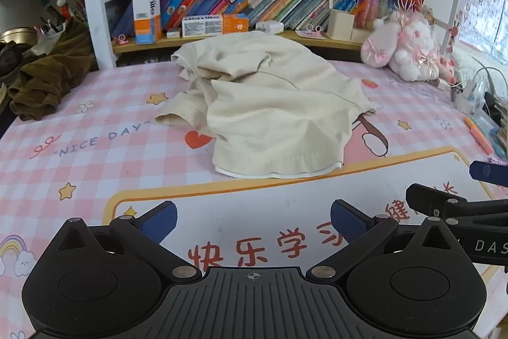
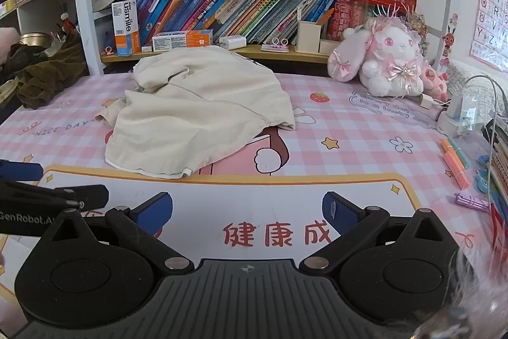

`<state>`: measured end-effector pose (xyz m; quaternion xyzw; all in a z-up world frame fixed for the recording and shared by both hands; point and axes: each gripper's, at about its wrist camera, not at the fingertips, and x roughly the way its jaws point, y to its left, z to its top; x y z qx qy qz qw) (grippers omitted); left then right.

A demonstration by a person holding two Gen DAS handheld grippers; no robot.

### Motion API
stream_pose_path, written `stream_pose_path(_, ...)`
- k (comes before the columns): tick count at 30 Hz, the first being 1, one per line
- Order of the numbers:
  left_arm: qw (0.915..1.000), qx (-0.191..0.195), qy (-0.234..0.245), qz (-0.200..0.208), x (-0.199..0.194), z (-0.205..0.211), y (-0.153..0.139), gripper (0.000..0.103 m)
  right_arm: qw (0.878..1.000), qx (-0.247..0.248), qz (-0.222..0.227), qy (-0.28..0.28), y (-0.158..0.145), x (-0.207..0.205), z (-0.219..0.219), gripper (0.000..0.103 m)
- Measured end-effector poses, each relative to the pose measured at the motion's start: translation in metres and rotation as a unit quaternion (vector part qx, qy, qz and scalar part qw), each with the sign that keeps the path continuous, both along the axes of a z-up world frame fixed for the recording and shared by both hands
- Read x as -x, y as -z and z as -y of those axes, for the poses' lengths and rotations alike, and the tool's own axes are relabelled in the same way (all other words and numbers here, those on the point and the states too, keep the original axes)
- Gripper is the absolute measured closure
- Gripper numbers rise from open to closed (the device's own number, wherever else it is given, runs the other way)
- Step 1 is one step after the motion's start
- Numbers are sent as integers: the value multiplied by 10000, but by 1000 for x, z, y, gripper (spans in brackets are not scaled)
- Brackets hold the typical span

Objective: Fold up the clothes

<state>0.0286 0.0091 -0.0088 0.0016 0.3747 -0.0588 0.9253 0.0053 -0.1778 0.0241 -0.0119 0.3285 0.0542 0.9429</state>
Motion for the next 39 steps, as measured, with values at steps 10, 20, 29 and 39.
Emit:
stream_pose_path(10,9996,162,145,-201,-34,-1,7,1,9999,-132,-74,-22,6,-10,9,1)
stream_pose_path(20,9991,66,400,-143,-94,8,13,1,9999,130,14,52,6,2,16,1)
stream_pose_path(29,9998,19,201,-42,-158,20,24,6,9986,250,-70,456,8,31,34,1)
stream_pose_path(39,9993,-246,259,-85,-166,31,31,89,9954,304,-70,905,3,48,52,1)
